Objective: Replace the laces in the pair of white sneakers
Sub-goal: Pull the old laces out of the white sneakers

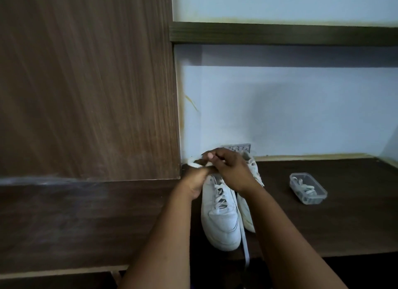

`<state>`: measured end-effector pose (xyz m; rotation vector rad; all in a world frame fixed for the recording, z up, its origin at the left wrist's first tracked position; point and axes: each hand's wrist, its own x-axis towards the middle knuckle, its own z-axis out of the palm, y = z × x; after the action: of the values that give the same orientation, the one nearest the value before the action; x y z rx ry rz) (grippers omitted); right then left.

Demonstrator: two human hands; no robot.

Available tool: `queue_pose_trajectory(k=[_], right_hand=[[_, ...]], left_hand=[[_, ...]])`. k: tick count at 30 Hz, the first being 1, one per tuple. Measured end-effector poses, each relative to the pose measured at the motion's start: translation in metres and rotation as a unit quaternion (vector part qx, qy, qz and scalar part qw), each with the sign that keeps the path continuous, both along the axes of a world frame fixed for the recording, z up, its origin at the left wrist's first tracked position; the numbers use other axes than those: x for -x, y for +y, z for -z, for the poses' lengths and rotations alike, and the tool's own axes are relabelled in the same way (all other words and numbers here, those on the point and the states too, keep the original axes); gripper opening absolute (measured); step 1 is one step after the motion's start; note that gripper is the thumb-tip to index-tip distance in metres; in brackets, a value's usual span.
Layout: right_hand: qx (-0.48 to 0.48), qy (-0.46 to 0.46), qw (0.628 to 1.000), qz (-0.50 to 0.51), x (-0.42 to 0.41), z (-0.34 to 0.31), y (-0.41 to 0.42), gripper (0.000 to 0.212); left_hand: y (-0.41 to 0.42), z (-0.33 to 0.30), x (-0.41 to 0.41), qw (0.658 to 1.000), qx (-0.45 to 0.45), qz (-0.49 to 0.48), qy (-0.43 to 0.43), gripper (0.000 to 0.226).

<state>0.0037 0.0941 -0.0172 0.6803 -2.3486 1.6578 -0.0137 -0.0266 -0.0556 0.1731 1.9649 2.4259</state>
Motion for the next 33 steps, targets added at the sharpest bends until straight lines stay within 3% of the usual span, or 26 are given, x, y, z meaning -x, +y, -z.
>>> queue_pose_trajectory(k=[2, 4, 7, 9, 11, 13, 14, 15, 16, 17, 18, 19, 20, 22, 23, 25, 28, 33], right_hand=[[0.091, 0.026, 0.992, 0.080, 0.003, 0.000, 0.005, 0.010], [0.114, 0.033, 0.977, 0.179, 0.010, 0.007, 0.015, 0.010], [0.018, -0.023, 0.979, 0.200, 0.023, 0.028, 0.033, 0.014], [-0.085, -0.011, 0.979, 0.183, 0.030, 0.044, 0.040, 0.023], [-0.184, 0.010, 0.971, 0.151, 0.034, 0.052, 0.042, 0.032], [-0.251, 0.008, 0.961, 0.114, 0.036, 0.056, 0.038, 0.036], [-0.277, 0.002, 0.955, 0.103, 0.037, 0.058, 0.036, 0.035], [-0.297, -0.006, 0.950, 0.098, 0.037, 0.059, 0.033, 0.033], [-0.307, -0.012, 0.947, 0.096, 0.038, 0.061, 0.030, 0.030], [-0.308, -0.016, 0.946, 0.100, 0.038, 0.061, 0.028, 0.027], [-0.301, -0.013, 0.947, 0.110, 0.039, 0.060, 0.026, 0.024], [-0.294, -0.010, 0.948, 0.125, 0.040, 0.059, 0.024, 0.021], [-0.279, -0.009, 0.949, 0.143, 0.041, 0.058, 0.024, 0.020], [-0.231, -0.026, 0.957, 0.173, 0.042, 0.059, 0.023, 0.017], [-0.202, -0.040, 0.961, 0.184, 0.043, 0.060, 0.023, 0.016], [-0.142, -0.086, 0.965, 0.200, 0.045, 0.062, 0.022, 0.016], [-0.082, -0.136, 0.963, 0.219, 0.049, 0.067, 0.025, 0.027], [0.011, -0.197, 0.958, 0.207, 0.053, 0.074, 0.030, 0.018]], left_hand=[[0.000, -0.017, -0.010, 0.982, -0.169, 0.031, -0.078, 0.031], [-0.013, -0.028, -0.015, 0.959, -0.263, -0.012, -0.107, 0.026], [-0.048, -0.035, -0.014, 0.914, -0.333, -0.211, -0.099, 0.029], [-0.071, -0.041, -0.017, 0.861, -0.309, -0.399, -0.063, 0.028], [-0.087, -0.045, -0.017, 0.821, -0.222, -0.526, -0.006, 0.023], [-0.088, -0.045, -0.016, 0.856, -0.085, -0.509, -0.022, 0.017], [-0.086, -0.040, -0.014, 0.888, 0.031, -0.453, -0.072, 0.023], [-0.082, -0.033, -0.013, 0.896, 0.183, -0.379, -0.144, 0.041], [-0.079, -0.024, -0.011, 0.860, 0.350, -0.308, -0.209, 0.061], [-0.073, -0.018, -0.012, 0.797, 0.490, -0.261, -0.237, 0.071], [-0.064, -0.014, -0.013, 0.748, 0.577, -0.239, -0.226, 0.073], [-0.052, -0.013, -0.013, 0.739, 0.602, -0.235, -0.190, 0.065], [-0.041, -0.010, -0.010, 0.769, 0.580, -0.234, -0.134, 0.050], [-0.015, -0.007, -0.001, 0.868, 0.458, -0.190, -0.005, 0.021], [-0.003, -0.006, 0.001, 0.898, 0.410, -0.157, 0.034, 0.018], [0.014, -0.005, 0.009, 0.908, 0.396, -0.119, 0.059, 0.022], [0.029, 0.006, 0.020, 0.899, 0.433, -0.069, 0.013, 0.026], [0.027, 0.012, 0.025, 0.893, 0.447, -0.048, -0.010, 0.023]])
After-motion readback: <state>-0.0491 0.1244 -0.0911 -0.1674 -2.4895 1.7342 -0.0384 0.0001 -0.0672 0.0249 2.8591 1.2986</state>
